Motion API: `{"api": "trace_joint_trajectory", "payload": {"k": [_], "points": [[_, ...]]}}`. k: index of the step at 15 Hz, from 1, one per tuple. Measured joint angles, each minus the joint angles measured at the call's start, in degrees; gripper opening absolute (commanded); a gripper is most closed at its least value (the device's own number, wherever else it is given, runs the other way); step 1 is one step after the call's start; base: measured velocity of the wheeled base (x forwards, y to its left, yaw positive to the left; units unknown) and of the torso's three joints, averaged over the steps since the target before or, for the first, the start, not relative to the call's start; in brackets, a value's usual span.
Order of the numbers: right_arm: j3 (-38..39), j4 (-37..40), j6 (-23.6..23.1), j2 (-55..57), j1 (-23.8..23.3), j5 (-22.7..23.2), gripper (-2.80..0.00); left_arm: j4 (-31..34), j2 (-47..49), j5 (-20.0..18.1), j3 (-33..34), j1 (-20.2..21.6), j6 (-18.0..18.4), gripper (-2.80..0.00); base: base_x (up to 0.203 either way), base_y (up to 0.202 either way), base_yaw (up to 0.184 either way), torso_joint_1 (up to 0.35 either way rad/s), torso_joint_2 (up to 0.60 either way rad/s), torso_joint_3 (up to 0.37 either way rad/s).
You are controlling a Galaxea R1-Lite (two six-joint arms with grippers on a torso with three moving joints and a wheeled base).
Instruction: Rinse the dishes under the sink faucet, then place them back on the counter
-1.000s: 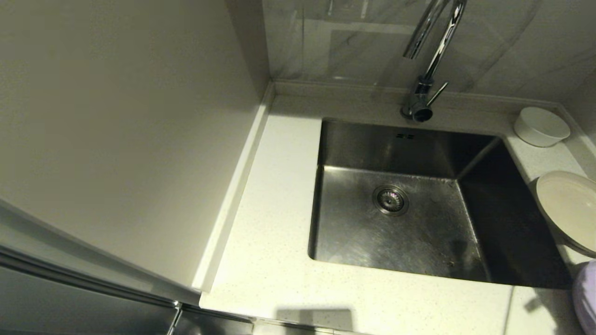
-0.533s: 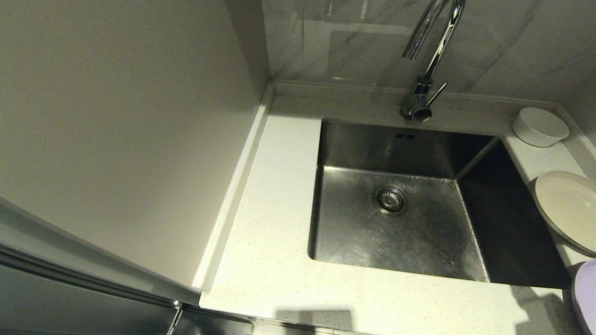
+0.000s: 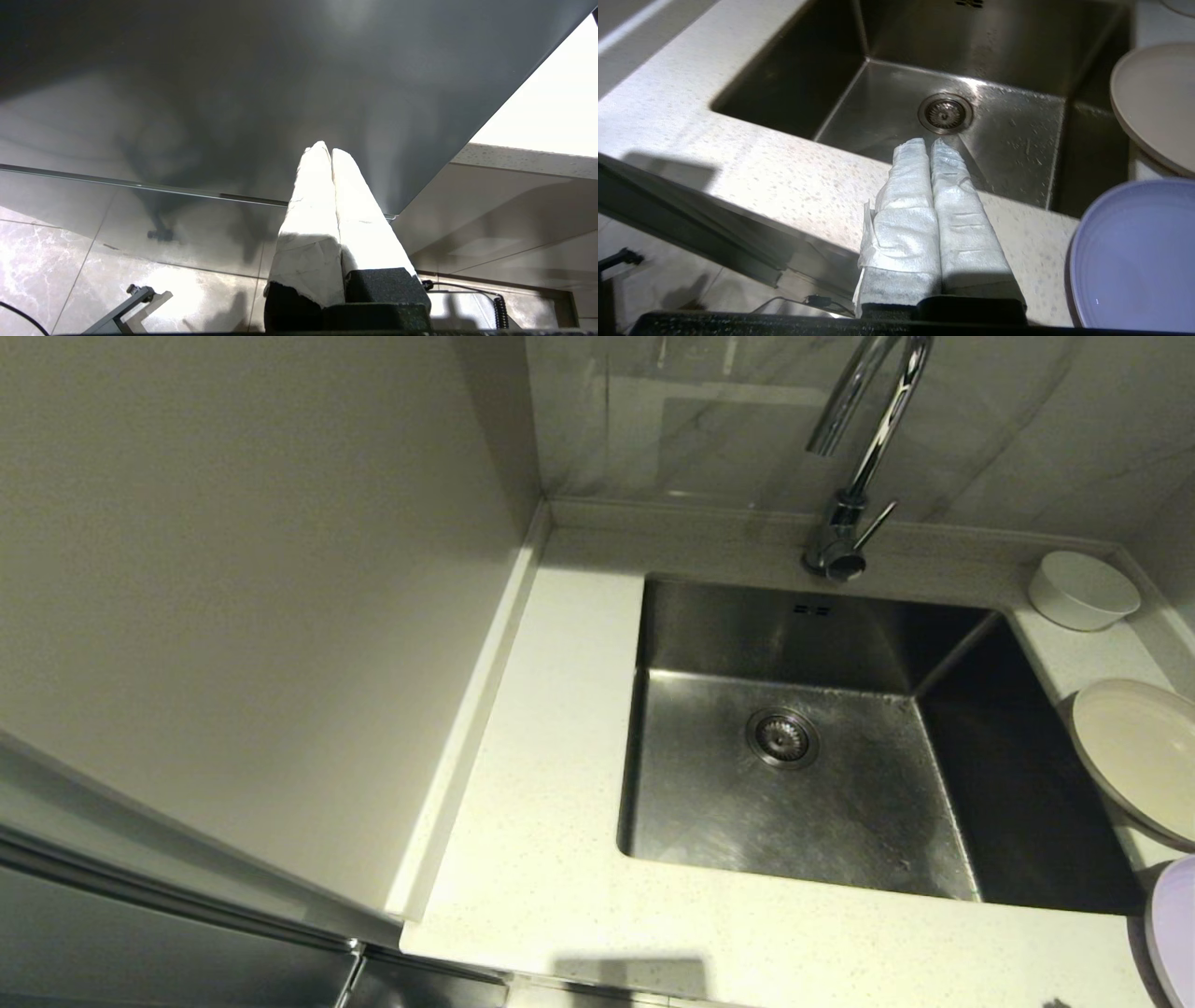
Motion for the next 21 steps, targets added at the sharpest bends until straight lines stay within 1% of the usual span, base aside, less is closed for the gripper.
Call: {"api": "trace_joint_trajectory", "payload": {"k": [1,3,5,6,13,18,20,21], "points": [[0.96,0.77,0.0,-1.1,0.0,-1.66,-2.8,-0.02,0.0,0.0,0.0,0.0,0.01,-2.8,0.0,0.0,0.0,0.0,0.0,0.0],[1.83,5.91,-0.3,-3.31,-0.11,-3.94,-2.8,-0.01,0.0,0.0,0.0,0.0,0.0,-2.8,0.0,0.0,0.0,0.0,0.0,0.0],[2.0,10.28,-0.59,-5.54,-0.3,-7.79,-2.8,-0.02,0.0,0.0,0.0,0.0,0.0,-2.8,0.0,0.0,0.0,0.0,0.0,0.0],[2.03,12.03,-0.5,-6.51,-0.48,-8.87,-2.8,0.0,0.0,0.0,0.0,0.0,0.0,-2.8,0.0,0.0,0.0,0.0,0.0,0.0],[2.11,12.4,-0.09,-10.78,-0.82,-9.3,-2.8,-0.02,0.0,0.0,0.0,0.0,0.0,-2.8,0.0,0.0,0.0,0.0,0.0,0.0],[2.11,12.59,-0.06,-11.82,-0.79,-9.38,-2.8,-0.02,0.0,0.0,0.0,0.0,0.0,-2.8,0.0,0.0,0.0,0.0,0.0,0.0],[2.09,12.6,-0.65,-11.84,-0.79,-9.32,-2.8,-0.01,0.0,0.0,0.0,0.0,0.01,-2.8,0.0,0.0,0.0,0.0,0.0,0.0],[2.06,12.41,-1.82,-11.84,-0.79,-9.24,-2.8,-0.02,0.0,0.04,0.0,0.0,0.0,-2.8,0.0,0.0,0.0,0.0,0.0,0.0]]}}
